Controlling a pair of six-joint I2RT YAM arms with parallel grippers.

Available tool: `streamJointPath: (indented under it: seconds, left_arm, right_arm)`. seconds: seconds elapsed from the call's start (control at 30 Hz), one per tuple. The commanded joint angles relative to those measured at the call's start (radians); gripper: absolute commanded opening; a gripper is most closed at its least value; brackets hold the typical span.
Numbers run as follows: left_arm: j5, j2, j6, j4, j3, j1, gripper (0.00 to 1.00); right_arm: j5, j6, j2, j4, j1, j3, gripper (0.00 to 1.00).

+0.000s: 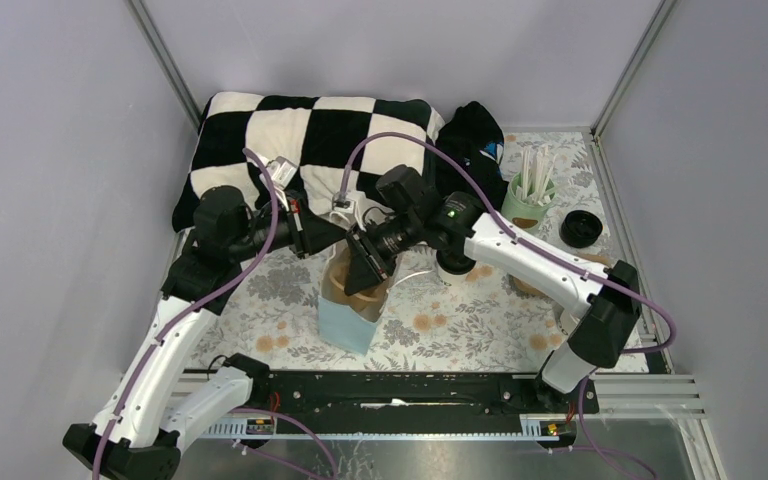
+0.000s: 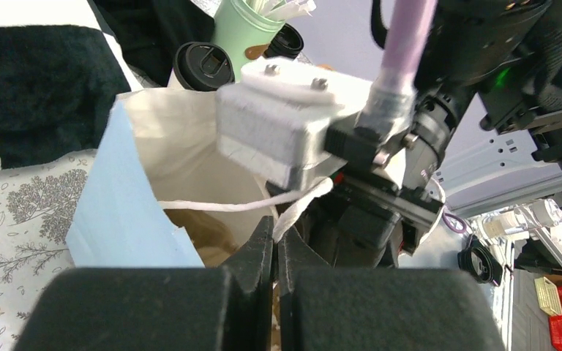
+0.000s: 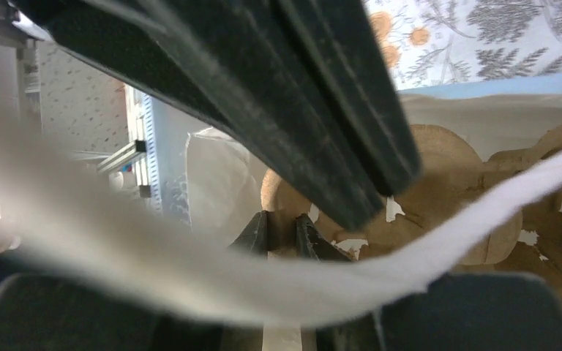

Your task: Pack the takeout coffee

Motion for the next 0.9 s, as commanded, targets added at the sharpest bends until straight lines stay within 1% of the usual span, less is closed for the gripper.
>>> streamJointPath:
  seconds: [0.0, 0.1, 0.17, 0.23, 0.33, 0.5, 0.53, 0.57, 0.63, 0.7, 0.73, 0.8, 0.87]
  left_arm:
    - [0.004, -0.006, -0.020, 0.097, -0.003, -0.002, 0.00]
    - [-0.007, -0.006, -0.011, 0.094, -0.003, -0.003, 0.00]
    - [-0.013, -0.005, -0.015, 0.094, -0.005, -0.003, 0.00]
    - [-0.018, -0.007, -0.022, 0.098, -0.012, -0.003, 0.00]
    - [-0.041, -0.016, -0.025, 0.097, -0.019, -0.003, 0.00]
    - [-0.095, -0.025, -0.032, 0.082, -0.022, -0.003, 0.00]
    - [-0.103, -0.027, -0.035, 0.083, -0.023, -0.003, 0.00]
    - [-0.109, -0.028, -0.037, 0.084, -0.025, -0.003, 0.00]
    - [-0.113, -0.030, -0.037, 0.085, -0.028, -0.003, 0.00]
    - [-0.119, -0.033, -0.038, 0.084, -0.030, -0.003, 0.00]
    - [-0.119, -0.035, -0.036, 0.081, -0.029, -0.003, 0.00]
    - [-0.133, -0.040, -0.035, 0.070, -0.030, -0.003, 0.00]
    - [-0.148, -0.045, -0.038, 0.057, -0.029, -0.003, 0.00]
  right_arm:
    - [-0.144, 0.018, 0.018, 0.109, 0.011, -0.021, 0.00]
    - [-0.052, -0.059, 0.020, 0.027, 0.011, -0.012, 0.00]
    - [0.039, -0.129, 0.018, -0.022, 0.011, -0.001, 0.00]
    - [0.106, -0.194, 0.010, -0.035, 0.012, 0.000, 0.00]
    - [0.142, -0.275, 0.008, -0.028, 0.022, 0.015, 0.00]
    - [0.228, -0.320, 0.028, -0.058, 0.091, 0.037, 0.00]
    - [0.259, -0.321, 0.032, -0.063, 0.110, 0.034, 0.04]
    - [0.271, -0.317, 0.034, -0.062, 0.123, 0.027, 0.08]
    - [0.300, -0.292, 0.031, -0.064, 0.140, 0.018, 0.30]
    - [0.314, -0.233, 0.014, -0.059, 0.141, 0.026, 0.58]
    - [0.324, -0.191, -0.003, -0.043, 0.141, 0.028, 0.67]
    - [0.374, -0.112, -0.035, -0.035, 0.141, 0.040, 0.78]
    - [0.441, -0.055, -0.051, -0.060, 0.141, 0.085, 0.83]
